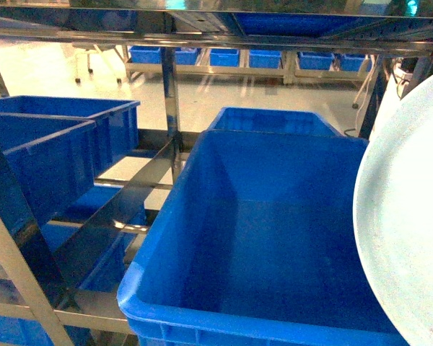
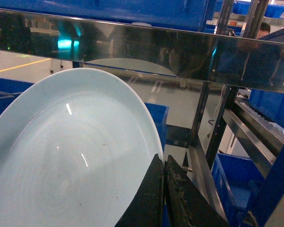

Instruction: Place blue tray on left shelf second layer neatly

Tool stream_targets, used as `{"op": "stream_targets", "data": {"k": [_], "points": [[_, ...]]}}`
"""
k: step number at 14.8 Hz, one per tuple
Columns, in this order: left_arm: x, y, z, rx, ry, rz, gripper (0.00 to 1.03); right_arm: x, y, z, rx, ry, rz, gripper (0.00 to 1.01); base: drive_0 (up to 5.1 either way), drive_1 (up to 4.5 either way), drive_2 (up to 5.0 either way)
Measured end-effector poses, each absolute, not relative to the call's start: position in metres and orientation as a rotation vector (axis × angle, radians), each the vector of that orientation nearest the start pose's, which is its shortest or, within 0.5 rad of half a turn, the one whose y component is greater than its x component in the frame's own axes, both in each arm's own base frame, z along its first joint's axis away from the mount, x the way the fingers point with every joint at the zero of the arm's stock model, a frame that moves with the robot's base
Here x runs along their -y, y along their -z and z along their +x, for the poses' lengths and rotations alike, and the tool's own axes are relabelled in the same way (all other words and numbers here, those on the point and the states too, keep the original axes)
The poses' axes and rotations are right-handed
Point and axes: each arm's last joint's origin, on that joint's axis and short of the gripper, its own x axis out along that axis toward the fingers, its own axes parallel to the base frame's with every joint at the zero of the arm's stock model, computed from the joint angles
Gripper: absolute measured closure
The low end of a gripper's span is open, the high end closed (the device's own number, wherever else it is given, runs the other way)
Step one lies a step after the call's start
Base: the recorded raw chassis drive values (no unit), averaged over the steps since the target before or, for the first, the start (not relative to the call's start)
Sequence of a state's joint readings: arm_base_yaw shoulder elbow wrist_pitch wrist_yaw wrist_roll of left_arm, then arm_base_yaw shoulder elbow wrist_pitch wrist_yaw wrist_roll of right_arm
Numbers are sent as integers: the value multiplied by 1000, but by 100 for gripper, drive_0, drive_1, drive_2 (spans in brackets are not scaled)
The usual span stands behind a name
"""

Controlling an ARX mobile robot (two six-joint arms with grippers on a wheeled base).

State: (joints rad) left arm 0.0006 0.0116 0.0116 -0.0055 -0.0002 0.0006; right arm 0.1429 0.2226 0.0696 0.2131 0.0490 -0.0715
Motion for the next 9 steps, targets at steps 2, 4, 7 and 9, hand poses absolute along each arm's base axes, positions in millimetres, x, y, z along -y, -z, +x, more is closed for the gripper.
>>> {"op": "stream_targets", "data": {"k": [2, 4, 7, 9], "points": [[0, -166, 98, -6, -1, 1, 5, -14, -190, 109, 63, -92, -66, 99, 0, 0, 0], [0, -166, 98, -6, -1, 1, 5, -14, -190, 109, 63, -92, -66, 99, 0, 0, 0], [0, -166, 98, -6, -1, 1, 5, -14, -190, 109, 64, -92, -66, 99, 0, 0, 0], [0, -166, 98, -6, -1, 1, 5, -14, -190, 109, 63, -92, -66, 99, 0, 0, 0]]}}
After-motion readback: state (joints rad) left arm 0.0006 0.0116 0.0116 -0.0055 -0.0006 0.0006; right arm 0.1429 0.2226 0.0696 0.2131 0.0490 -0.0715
